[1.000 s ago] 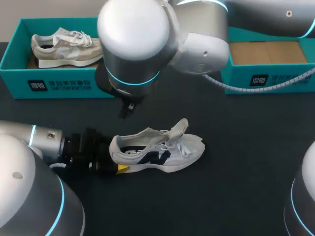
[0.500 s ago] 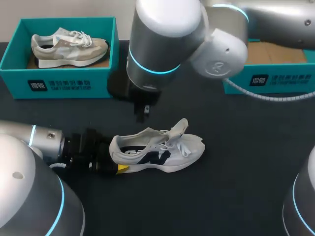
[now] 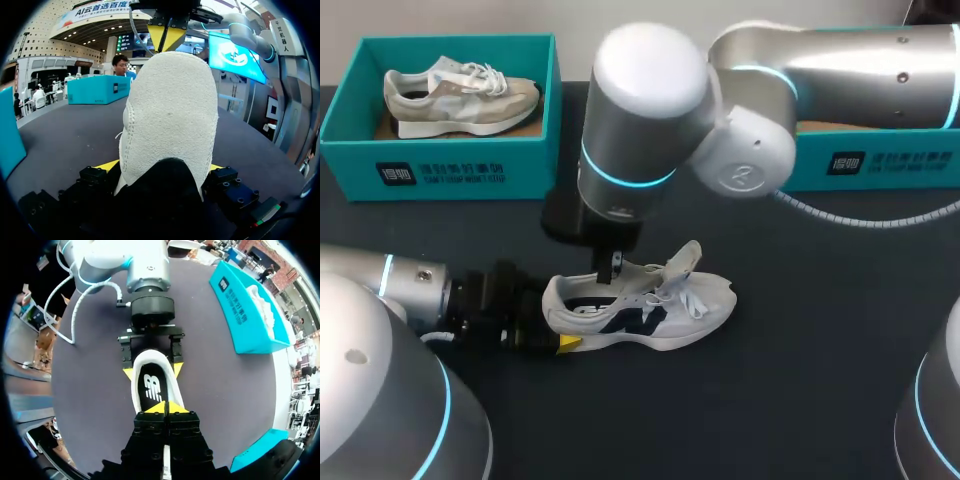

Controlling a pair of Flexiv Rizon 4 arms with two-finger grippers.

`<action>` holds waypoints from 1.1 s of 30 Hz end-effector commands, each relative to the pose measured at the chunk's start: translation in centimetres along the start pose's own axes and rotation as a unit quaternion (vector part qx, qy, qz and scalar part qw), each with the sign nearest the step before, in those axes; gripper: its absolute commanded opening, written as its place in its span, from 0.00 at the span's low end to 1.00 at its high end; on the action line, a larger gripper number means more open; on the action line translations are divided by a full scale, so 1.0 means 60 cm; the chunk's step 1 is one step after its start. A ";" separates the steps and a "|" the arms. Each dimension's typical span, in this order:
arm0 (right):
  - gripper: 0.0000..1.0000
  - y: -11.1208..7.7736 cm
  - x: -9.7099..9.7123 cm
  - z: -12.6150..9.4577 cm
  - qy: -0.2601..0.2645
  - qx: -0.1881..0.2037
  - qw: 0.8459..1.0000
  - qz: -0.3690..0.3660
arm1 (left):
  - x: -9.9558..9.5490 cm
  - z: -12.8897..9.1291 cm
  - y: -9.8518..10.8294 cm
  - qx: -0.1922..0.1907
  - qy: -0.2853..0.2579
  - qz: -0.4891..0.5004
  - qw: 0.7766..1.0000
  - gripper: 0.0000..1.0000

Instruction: Take the shoe out of the shoebox, open the shoe tongue, remove and reinsert the insole, then place the shoe into the shoebox

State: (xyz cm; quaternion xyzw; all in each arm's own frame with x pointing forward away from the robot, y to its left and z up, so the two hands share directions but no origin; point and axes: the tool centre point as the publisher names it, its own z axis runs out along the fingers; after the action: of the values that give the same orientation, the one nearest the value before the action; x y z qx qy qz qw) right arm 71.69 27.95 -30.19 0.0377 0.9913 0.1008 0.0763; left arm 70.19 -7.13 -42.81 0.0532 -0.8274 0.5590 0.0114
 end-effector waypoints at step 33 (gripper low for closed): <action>0.56 -0.047 -0.001 0.137 0.074 0.068 0.995 0.010 | -0.009 0.010 0.011 -0.002 0.000 0.000 1.000 0.00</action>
State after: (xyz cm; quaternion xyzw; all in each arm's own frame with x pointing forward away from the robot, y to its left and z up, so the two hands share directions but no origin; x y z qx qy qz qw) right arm 72.44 26.56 -37.99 0.0453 0.9983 0.0367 0.0014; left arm 70.21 -7.13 -42.80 0.0536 -0.8274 0.5589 0.0115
